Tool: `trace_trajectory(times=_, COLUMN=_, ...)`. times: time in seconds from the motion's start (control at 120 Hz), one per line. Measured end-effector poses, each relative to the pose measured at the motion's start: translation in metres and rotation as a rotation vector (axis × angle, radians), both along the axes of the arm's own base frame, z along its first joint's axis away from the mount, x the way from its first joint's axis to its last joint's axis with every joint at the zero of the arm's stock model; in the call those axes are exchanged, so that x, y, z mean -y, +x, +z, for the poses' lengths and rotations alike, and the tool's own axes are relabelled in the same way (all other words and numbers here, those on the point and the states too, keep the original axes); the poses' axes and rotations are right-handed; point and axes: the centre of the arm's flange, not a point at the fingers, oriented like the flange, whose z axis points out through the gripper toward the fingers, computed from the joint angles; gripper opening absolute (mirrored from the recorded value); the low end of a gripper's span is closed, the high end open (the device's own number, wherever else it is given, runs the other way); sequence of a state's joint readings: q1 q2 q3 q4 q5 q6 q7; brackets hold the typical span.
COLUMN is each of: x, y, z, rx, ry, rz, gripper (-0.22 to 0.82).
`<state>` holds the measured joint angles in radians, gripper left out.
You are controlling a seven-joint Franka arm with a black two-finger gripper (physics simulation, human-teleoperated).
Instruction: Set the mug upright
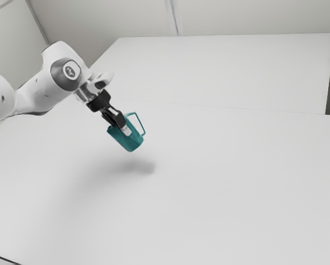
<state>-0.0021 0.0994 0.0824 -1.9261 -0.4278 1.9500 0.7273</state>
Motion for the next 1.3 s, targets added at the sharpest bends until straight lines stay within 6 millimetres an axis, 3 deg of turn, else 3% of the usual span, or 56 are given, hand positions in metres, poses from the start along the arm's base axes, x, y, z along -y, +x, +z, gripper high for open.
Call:
trace_trajectory(times=0.25, x=0.044, y=0.006, z=-0.002, rx=0.043, ry=0.349, rz=-0.080, gripper=-0.18)
trace_trajectory(times=0.592, x=0.041, y=0.017, z=-0.064, rx=0.048, ry=0.422, rz=0.061, gripper=-0.18)
trace_trajectory(times=0.9, x=0.042, y=0.022, z=-0.100, rx=0.002, ry=0.425, rz=0.145, gripper=-0.17)
trace_trajectory(times=0.958, x=0.043, y=0.022, z=-0.101, rx=0.000, ry=0.423, rz=0.156, gripper=-0.09)
trace_trajectory(times=1.133, x=0.045, y=0.023, z=-0.096, rx=0.004, ry=0.415, rz=0.187, gripper=0.27)
trace_trajectory(times=1.3, x=0.049, y=0.020, z=-0.071, rx=0.026, ry=0.409, rz=0.205, gripper=0.45)
